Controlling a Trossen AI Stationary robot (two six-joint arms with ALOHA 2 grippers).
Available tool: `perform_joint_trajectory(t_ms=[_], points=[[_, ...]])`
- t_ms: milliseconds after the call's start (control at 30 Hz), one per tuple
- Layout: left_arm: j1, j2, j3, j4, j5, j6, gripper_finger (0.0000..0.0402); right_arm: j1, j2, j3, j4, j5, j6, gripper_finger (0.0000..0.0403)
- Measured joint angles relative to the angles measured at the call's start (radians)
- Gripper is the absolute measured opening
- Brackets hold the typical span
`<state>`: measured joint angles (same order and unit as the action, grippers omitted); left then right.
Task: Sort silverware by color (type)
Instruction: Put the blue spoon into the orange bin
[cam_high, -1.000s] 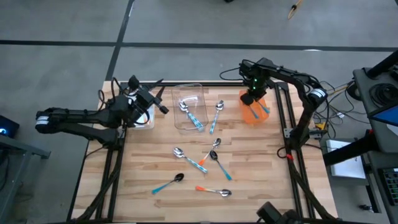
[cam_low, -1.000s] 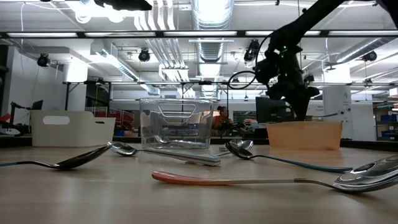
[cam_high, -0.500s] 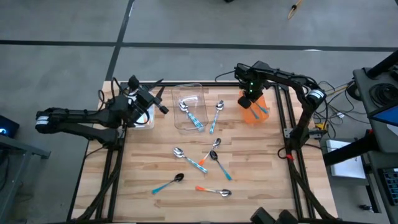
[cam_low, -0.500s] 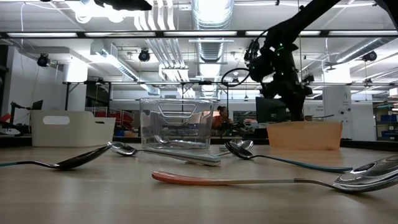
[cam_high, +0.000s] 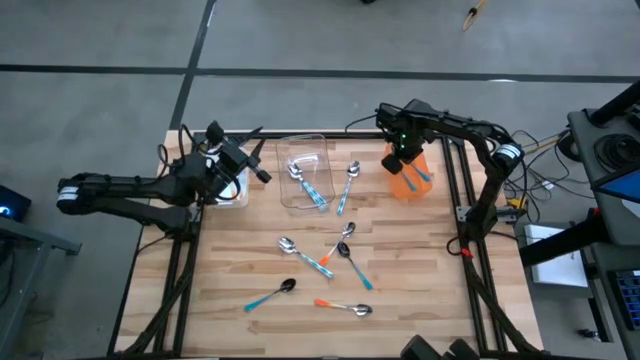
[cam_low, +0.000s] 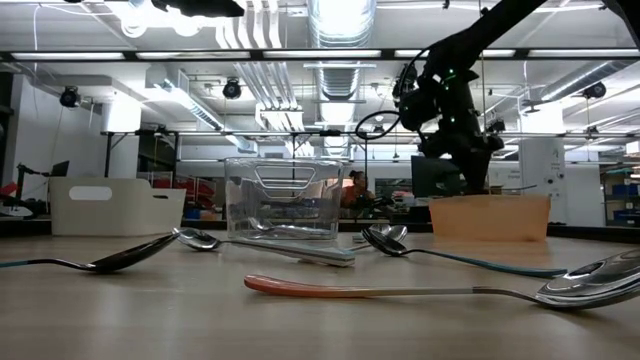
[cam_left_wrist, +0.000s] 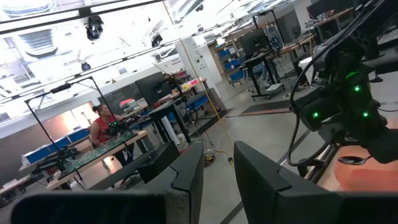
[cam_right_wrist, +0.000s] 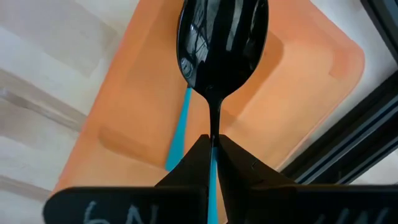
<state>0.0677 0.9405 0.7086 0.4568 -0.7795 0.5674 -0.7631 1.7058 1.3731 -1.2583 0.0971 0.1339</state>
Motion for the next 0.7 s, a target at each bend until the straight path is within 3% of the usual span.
perform_joint_trajectory(t_ms=[700], points=[[0.0,0.0,0.0,0.0,0.0,0.0,0.0071,0.0,0.0,-0.06,0.094,-0.036,-0.003,0.0009]])
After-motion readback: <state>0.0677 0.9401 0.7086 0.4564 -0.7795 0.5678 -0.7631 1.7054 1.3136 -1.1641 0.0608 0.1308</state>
